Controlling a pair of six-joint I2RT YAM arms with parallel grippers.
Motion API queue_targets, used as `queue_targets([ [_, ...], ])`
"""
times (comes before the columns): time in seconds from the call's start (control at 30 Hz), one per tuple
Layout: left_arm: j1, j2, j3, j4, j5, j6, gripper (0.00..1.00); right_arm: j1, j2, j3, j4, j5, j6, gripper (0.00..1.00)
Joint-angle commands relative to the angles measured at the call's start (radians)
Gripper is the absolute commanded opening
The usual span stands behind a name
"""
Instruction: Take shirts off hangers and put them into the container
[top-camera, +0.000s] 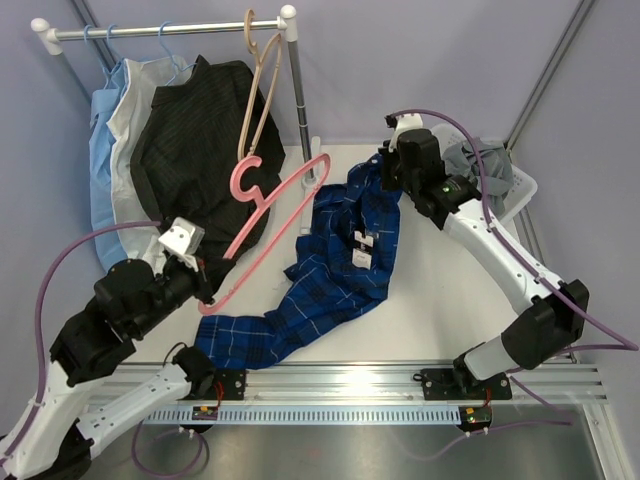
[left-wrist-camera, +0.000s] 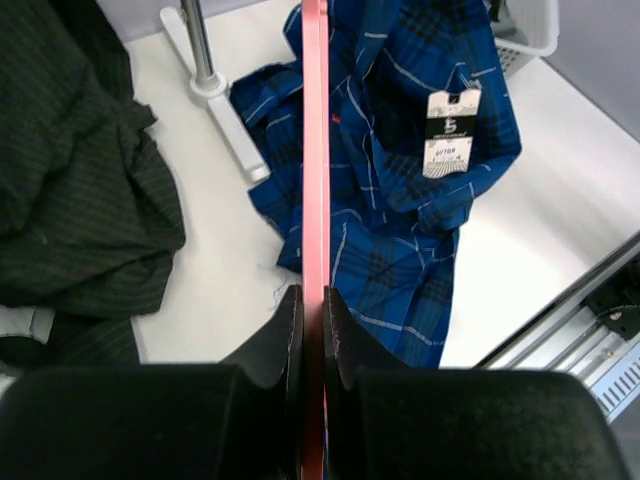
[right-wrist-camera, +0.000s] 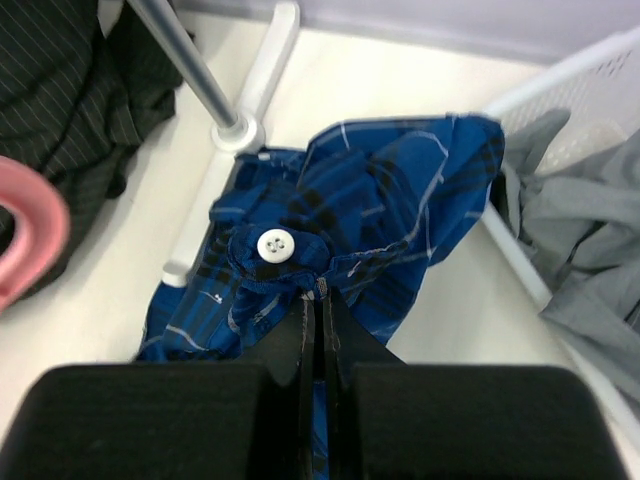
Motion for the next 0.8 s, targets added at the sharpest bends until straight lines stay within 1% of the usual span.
queue_targets([
  [0.0,0.002,-0.028,0.037,-0.037,-0.071,-0.011,0.00,-0.005,0.005,-0.057,0.002,-0.024,0.062,0.00],
  [0.03,0.002,-0.030,0.045,-0.037,-0.069,-0.015,0.00,-0.005,-0.008,-0.082,0.019,-0.055,0.078,0.00],
  [0.07,0.000,-0.014,0.053,-0.036,-0.074,-0.020,0.00,-0.003,-0.015,-0.109,0.040,-0.119,0.096,0.00],
  [0.13,0.002,0.032,0.077,-0.034,-0.100,-0.035,0.00,0.015,-0.046,-0.206,0.108,-0.167,0.138,0.00],
  [0.23,0.002,0.168,0.161,-0.019,-0.138,-0.047,0.00,0.052,-0.060,-0.281,0.139,-0.162,0.151,0.00],
  [0.3,0.002,0.272,0.255,-0.019,-0.227,-0.047,0.00,0.096,-0.061,-0.310,0.134,-0.132,0.141,0.00],
  [0.33,0.002,0.301,0.284,-0.019,-0.253,-0.046,0.00,0.109,-0.064,-0.321,0.133,-0.125,0.139,0.00],
  [0.37,0.002,0.329,0.315,-0.019,-0.316,-0.047,0.00,0.125,-0.067,-0.332,0.136,-0.119,0.139,0.00],
  [0.4,0.002,0.357,0.376,-0.020,-0.348,-0.044,0.00,0.132,-0.074,-0.356,0.139,-0.124,0.141,0.00],
  [0.43,0.000,0.415,0.407,-0.023,-0.376,-0.041,0.00,0.135,-0.089,-0.370,0.152,-0.128,0.145,0.00],
  [0.47,0.002,0.437,0.431,-0.023,-0.428,-0.038,0.00,0.138,-0.095,-0.381,0.163,-0.138,0.147,0.00],
  [0.5,0.002,0.463,0.483,-0.022,-0.453,-0.032,0.00,0.142,-0.104,-0.402,0.171,-0.151,0.151,0.00],
  [0.57,0.003,0.530,0.531,-0.023,-0.511,-0.015,0.00,0.142,-0.123,-0.415,0.188,-0.165,0.156,0.00],
  [0.6,0.003,0.552,0.580,-0.022,-0.523,-0.002,0.00,0.144,-0.129,-0.423,0.189,-0.165,0.156,0.00],
  [0.67,0.009,0.605,0.629,-0.019,-0.562,0.008,0.00,0.145,-0.146,-0.427,0.195,-0.168,0.155,0.00],
  [0.7,0.015,0.625,0.683,-0.014,-0.565,0.023,0.00,0.149,-0.156,-0.436,0.205,-0.177,0.151,0.00],
  [0.77,0.025,0.683,0.729,0.009,-0.565,0.048,0.00,0.147,-0.166,-0.444,0.215,-0.181,0.150,0.00],
])
